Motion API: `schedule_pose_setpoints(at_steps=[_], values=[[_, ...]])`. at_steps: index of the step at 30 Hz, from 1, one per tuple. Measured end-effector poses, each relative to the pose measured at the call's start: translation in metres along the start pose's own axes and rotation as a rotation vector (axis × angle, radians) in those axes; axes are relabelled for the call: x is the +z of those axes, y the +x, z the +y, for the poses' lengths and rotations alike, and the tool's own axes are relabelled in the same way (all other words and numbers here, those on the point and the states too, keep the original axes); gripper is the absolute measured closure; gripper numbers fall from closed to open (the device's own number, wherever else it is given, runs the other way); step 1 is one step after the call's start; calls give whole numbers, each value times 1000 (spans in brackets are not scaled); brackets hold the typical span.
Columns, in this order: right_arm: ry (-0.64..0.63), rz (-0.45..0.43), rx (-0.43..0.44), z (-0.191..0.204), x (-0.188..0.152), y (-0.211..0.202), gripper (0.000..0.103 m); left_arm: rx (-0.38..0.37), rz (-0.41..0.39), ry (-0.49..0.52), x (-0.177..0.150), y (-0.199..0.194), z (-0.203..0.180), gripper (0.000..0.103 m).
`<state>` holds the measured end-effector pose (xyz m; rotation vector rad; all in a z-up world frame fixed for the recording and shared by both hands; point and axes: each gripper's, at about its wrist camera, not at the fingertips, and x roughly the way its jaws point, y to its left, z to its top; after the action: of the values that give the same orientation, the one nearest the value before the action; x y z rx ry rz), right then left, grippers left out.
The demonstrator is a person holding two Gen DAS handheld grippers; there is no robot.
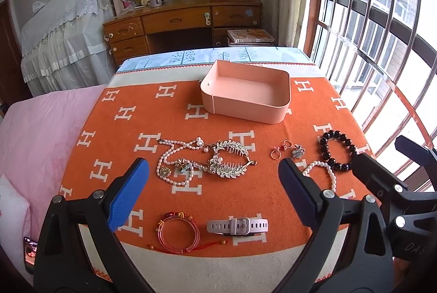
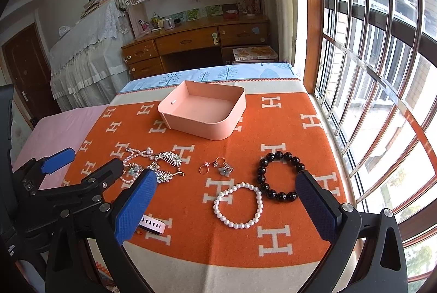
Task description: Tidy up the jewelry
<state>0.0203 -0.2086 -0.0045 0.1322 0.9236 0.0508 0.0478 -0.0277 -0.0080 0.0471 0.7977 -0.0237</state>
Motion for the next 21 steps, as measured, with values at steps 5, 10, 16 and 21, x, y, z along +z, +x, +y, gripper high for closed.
schedule_pose_setpoints(at_steps=[5, 10, 16, 21], values=[[9, 39, 16, 6, 5, 6, 1, 8, 10, -3, 0, 4, 6, 8], [-1, 14, 15, 12, 8, 14, 1, 15, 25, -9, -1, 11, 13, 8], [18, -11, 35, 15, 7, 23, 1, 7, 42, 0, -2, 18, 19, 8], [33, -23, 24, 17, 5, 21, 1, -17, 40, 14, -3, 21, 17, 8]])
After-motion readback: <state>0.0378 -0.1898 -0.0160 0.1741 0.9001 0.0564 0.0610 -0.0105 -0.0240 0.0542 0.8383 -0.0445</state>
